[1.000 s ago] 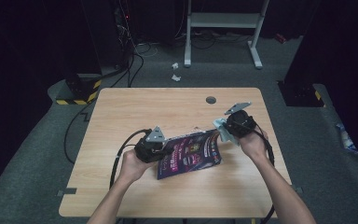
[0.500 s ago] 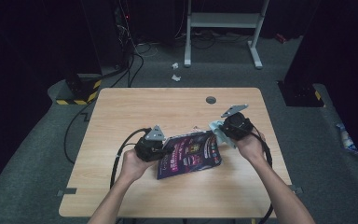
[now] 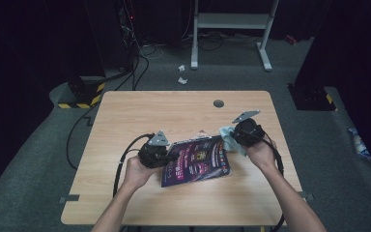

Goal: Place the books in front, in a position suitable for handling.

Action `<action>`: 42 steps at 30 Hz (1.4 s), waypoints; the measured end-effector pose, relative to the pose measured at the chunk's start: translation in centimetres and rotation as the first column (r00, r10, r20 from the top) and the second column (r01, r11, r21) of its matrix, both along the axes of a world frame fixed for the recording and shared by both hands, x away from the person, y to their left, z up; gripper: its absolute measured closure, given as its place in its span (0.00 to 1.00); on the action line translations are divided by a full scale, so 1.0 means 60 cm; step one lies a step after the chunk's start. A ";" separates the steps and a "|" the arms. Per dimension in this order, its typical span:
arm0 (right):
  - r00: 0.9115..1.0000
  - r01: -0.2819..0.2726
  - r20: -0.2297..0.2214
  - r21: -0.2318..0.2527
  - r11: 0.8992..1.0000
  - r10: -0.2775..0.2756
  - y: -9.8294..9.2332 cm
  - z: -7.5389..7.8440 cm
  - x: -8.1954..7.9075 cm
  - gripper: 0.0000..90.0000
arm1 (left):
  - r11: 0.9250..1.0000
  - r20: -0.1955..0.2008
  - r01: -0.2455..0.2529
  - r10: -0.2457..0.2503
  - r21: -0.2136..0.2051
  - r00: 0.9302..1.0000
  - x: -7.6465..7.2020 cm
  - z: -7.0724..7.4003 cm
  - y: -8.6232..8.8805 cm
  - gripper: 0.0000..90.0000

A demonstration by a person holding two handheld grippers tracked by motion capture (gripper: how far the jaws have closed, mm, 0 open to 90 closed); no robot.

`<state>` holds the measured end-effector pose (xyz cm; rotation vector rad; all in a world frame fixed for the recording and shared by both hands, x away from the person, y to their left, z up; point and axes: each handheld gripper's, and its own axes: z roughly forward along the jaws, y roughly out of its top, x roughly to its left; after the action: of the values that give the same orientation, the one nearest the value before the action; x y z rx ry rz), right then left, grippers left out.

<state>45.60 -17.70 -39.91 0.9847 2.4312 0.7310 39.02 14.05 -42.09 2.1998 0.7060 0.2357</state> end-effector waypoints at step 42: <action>0.928 -0.359 0.105 0.006 0.933 0.356 0.172 0.073 -0.104 0.94 | 1.000 -0.017 -0.023 0.024 0.015 1.000 0.002 -0.001 -0.001 0.93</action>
<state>39.37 -7.38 -35.54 0.4972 2.5437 0.9094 39.12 13.97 -42.14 2.2106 0.7420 0.2351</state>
